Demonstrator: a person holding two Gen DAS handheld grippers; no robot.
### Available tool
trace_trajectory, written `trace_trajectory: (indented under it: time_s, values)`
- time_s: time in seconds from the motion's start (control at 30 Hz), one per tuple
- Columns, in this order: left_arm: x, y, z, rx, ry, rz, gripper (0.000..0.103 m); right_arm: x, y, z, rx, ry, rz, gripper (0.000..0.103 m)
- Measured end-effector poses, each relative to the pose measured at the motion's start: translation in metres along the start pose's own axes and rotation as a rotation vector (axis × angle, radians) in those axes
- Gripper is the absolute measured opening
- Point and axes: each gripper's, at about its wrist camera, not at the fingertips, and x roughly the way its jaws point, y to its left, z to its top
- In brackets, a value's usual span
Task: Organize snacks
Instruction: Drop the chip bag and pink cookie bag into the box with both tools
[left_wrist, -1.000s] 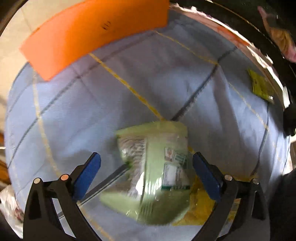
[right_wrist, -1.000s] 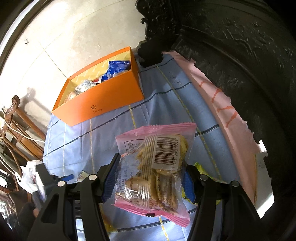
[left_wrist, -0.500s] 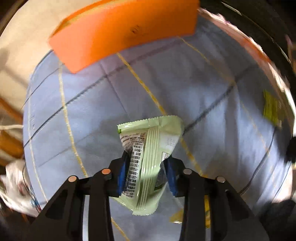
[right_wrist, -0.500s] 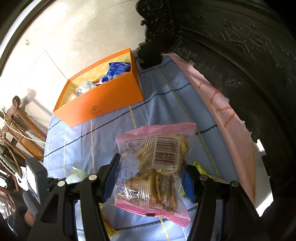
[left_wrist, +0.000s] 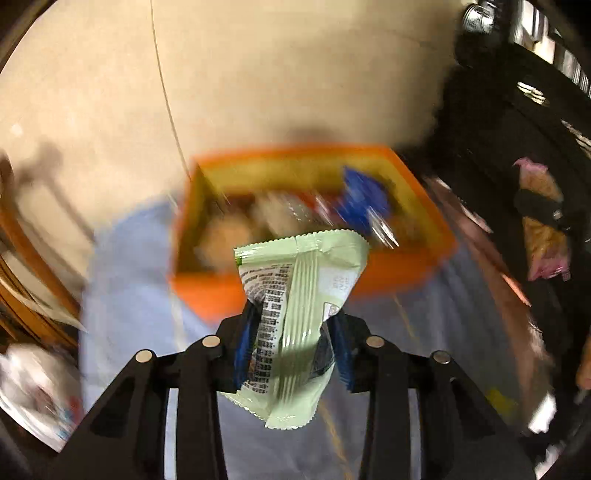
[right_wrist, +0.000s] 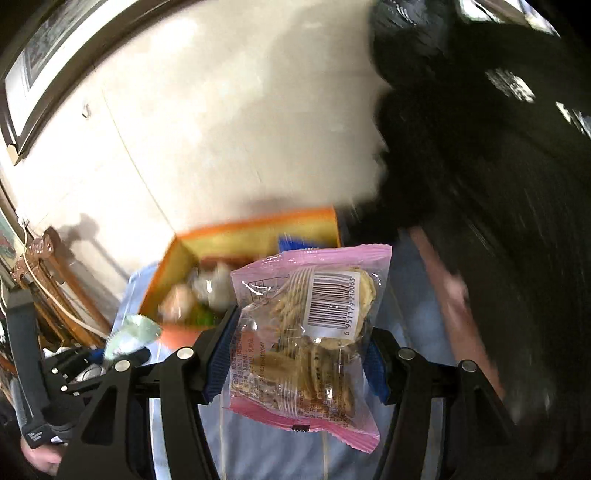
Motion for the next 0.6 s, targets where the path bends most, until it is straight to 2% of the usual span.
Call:
trace_trajectory:
  time_s: [0.03, 0.13, 0.23, 0.27, 0.3, 0.33, 0.37, 0.4, 0.43, 0.5, 0.57, 0.6]
  values:
    - [0.004, 0.002, 0.015, 0.004, -0.013, 0.032, 0.036, 0.007, 0.006, 0.014, -0.021, -0.011, -0.001, 0.061]
    - [0.019, 0.014, 0.046, -0.018, -0.024, 0.037, 0.036, 0.027, 0.022, 0.042, -0.086, -0.036, -0.01, 0.061]
    - [0.032, 0.026, 0.061, -0.048, -0.028, 0.053, 0.038, 0.049, 0.033, 0.055, -0.117, -0.027, 0.012, 0.062]
    - [0.037, 0.03, 0.064, -0.063, -0.034, 0.061, 0.049, 0.059, 0.038, 0.058, -0.143, -0.031, 0.031, 0.072]
    - [0.04, 0.033, 0.069, -0.083, -0.057, 0.073, 0.065, 0.064, 0.042, 0.059, -0.171, -0.039, 0.047, 0.098]
    - [0.04, 0.033, 0.069, -0.118, -0.092, 0.143, 0.097, 0.069, 0.046, 0.059, -0.218, -0.062, 0.034, 0.099]
    - [0.04, 0.033, 0.068, -0.131, -0.105, 0.198, 0.099, 0.07, 0.048, 0.056, -0.236, -0.067, 0.003, 0.099]
    - [0.04, 0.03, 0.064, -0.118, -0.094, 0.216, 0.099, 0.07, 0.048, 0.053, -0.244, -0.041, -0.024, 0.099]
    - [0.037, 0.022, 0.054, -0.058, -0.058, 0.165, 0.099, 0.065, 0.039, 0.046, -0.224, 0.016, -0.01, 0.099]
    - [0.028, 0.012, 0.033, 0.003, -0.034, 0.138, 0.099, 0.05, 0.022, 0.036, -0.157, 0.049, 0.017, 0.099]
    - [0.014, -0.001, -0.003, 0.082, -0.026, 0.125, 0.099, 0.023, -0.004, 0.01, -0.102, 0.067, 0.001, 0.099]
    - [0.01, -0.009, -0.02, 0.115, -0.01, 0.112, 0.099, 0.013, -0.017, -0.006, -0.086, 0.082, -0.037, 0.099]
